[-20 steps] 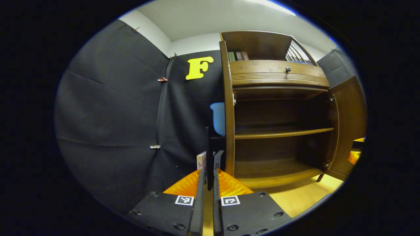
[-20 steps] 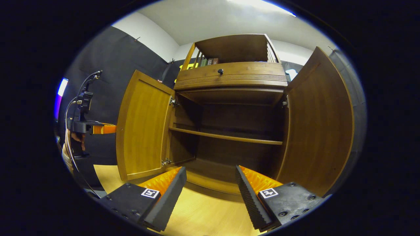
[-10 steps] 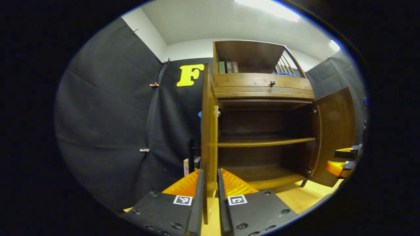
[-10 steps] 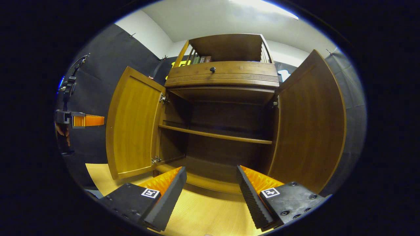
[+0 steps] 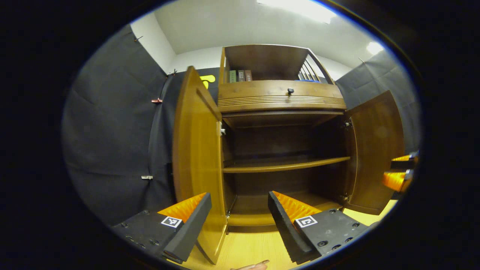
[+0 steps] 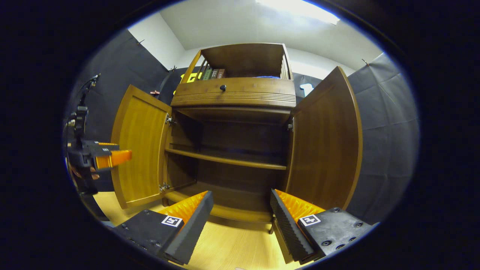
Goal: Open the right door of the double-door shoe cabinet with the right hand, and open the left door with the left hand.
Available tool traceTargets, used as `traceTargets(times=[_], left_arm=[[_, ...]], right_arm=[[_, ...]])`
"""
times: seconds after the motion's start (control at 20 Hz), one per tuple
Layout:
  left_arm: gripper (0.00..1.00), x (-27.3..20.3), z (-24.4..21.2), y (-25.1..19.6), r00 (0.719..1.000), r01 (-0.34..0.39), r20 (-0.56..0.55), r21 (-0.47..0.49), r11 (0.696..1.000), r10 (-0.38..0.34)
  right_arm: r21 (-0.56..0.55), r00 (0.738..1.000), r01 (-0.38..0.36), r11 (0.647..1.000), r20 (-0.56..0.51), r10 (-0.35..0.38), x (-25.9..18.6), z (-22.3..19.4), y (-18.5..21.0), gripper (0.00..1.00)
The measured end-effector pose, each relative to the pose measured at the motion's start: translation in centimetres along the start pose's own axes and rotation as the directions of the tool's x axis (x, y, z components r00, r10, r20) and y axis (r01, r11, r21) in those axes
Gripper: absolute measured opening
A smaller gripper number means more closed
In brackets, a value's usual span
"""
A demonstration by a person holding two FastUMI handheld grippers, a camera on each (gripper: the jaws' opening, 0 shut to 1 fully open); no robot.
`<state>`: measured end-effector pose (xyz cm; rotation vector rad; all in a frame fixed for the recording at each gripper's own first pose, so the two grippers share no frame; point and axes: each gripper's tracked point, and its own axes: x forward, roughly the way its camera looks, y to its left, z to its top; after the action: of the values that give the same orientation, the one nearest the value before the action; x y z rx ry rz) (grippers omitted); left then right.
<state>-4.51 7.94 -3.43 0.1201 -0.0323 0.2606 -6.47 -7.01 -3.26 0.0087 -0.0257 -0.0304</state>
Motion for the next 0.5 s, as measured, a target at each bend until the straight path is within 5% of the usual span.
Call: traceTargets(times=[0.25, 0.5], left_arm=[[0.94, 1.8, 0.1, -2.7, 0.998, 0.057, -0.033, -0.054, 0.997, -0.059], [0.92, 2.4, 1.6, -2.2, 1.000, 0.006, -0.018, -0.006, 1.000, -0.006]], right_arm=[[0.043, 1.000, 0.000, 0.999, -0.008, 0.001, 0.8, 1.5, 0.0, 0.97], [0.014, 1.000, 0.027, 1.000, 0.014, -0.027, 1.3, 3.0, -0.8, 0.97]])
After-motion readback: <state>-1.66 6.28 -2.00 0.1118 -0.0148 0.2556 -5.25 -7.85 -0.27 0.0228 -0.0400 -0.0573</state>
